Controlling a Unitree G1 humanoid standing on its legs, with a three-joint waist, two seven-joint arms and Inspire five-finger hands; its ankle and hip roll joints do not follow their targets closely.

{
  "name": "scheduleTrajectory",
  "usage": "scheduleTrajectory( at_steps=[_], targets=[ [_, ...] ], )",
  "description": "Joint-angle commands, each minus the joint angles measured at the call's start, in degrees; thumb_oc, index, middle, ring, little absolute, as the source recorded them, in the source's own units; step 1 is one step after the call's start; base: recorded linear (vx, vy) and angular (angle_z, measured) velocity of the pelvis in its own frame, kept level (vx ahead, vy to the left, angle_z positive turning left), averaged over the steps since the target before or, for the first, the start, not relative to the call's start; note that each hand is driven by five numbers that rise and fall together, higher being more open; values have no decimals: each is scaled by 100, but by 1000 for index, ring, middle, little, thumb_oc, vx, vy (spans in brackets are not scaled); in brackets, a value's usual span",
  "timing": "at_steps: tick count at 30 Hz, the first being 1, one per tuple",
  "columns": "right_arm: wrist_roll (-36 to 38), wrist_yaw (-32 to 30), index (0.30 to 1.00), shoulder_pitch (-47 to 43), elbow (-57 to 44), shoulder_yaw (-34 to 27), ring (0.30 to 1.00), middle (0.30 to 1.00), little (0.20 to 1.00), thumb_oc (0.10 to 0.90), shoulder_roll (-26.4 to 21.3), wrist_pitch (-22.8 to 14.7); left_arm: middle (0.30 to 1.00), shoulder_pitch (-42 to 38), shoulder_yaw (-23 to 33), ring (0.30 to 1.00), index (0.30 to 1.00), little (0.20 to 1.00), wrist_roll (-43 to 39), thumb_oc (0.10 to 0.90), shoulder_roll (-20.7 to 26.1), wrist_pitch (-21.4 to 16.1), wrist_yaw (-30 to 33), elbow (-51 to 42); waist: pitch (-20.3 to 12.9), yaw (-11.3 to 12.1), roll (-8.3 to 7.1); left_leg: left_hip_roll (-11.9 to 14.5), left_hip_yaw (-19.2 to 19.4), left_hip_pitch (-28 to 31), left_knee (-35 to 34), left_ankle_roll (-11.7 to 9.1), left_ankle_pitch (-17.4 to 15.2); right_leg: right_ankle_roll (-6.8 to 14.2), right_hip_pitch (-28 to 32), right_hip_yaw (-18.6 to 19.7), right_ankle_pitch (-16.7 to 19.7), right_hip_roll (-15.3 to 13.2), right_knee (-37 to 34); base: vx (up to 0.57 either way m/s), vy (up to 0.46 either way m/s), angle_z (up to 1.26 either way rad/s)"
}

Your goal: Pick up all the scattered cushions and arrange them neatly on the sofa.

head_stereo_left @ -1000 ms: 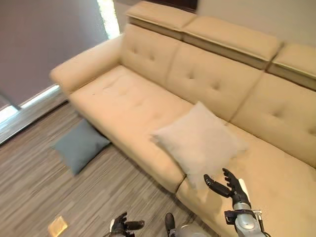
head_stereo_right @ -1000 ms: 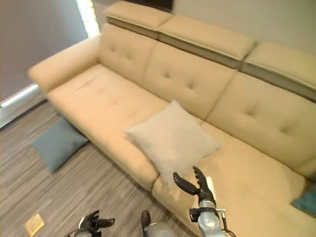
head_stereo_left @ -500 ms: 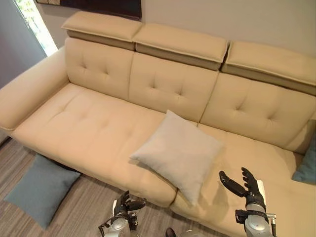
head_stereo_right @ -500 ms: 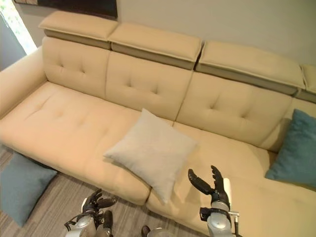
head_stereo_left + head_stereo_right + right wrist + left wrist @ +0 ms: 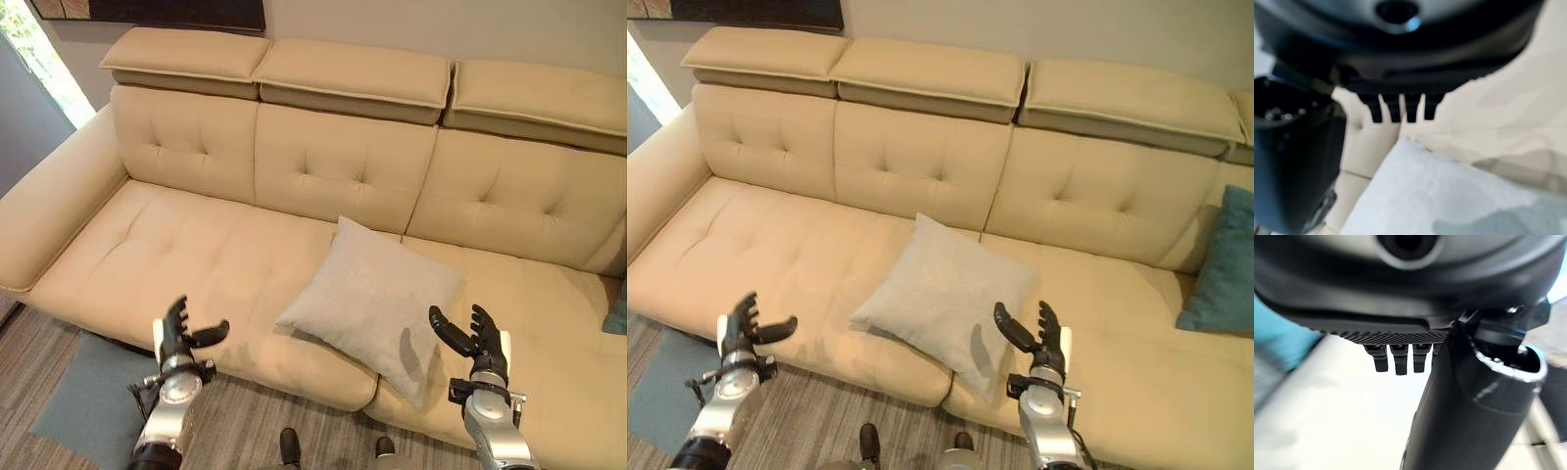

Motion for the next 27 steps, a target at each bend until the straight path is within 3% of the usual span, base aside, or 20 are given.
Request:
scheduleTrajectory(
  at_steps=[1,4,8,14,20,22,24,27],
  targets=[
    [-156,-322,900,-663,-243,-274,900,900,900,800,-658,-399,900,-690,34,900,900,900,262,800,279,-505,260,-246,-387,-67,-14,191,-41,121,573,-183,-1220,-135,-316,83,-337,110,586,109,-43,-5],
    [-75,-467,900,-1467,254,112,900,900,900,800,-1081,-230,900,-1884,-410,900,900,900,102,800,435,-445,378,200,-314,-114,26,109,-28,-30,521,-208,-1174,-75,-403,51,-147,51,309,-36,-39,-10],
    [165,-725,900,-2343,781,461,900,900,900,800,-1060,-206,900,-3086,-867,900,900,900,-158,800,300,-545,592,884,-140,-186,126,93,-1,-514,461,-245,-1026,-60,-830,161,12,52,139,-175,-43,-3],
    [652,-969,900,-4784,2287,1540,900,900,900,800,-1353,-216,900,-5793,-1813,900,900,900,-51,800,1002,-414,887,2701,322,-127,246,157,112,-1558,545,-357,-657,-77,-1806,359,333,126,45,-197,-70,-16],
    [408,-1311,900,-5822,3059,2012,900,900,900,800,-1355,98,900,-6765,-2284,900,900,900,66,800,1135,-371,984,3038,583,-128,460,212,89,-1806,280,-453,-348,-78,-2055,327,361,169,-85,-44,-73,-3],
    [304,-1297,900,-6361,3728,2380,900,900,900,800,-1277,314,900,-7184,-2561,900,900,900,-94,800,967,-359,828,3637,699,-163,643,227,80,-1903,76,-493,-179,-80,-2225,331,378,202,-91,-36,-39,1],
    [238,-1295,900,-6532,3874,2507,900,900,900,800,-1243,434,900,-7228,-2578,900,900,900,-210,800,928,-360,775,3701,725,-177,704,222,83,-1933,54,-501,-168,-79,-2269,345,387,211,-97,0,0,0],
    [-408,-1491,900,-6829,4164,2917,900,900,900,800,-1016,818,900,-7345,-2642,900,900,900,-123,800,461,-127,720,4269,830,-237,912,227,133,-1981,29,-529,-126,-91,-2370,404,408,250,-116,14,-16,-14]
  ],
)
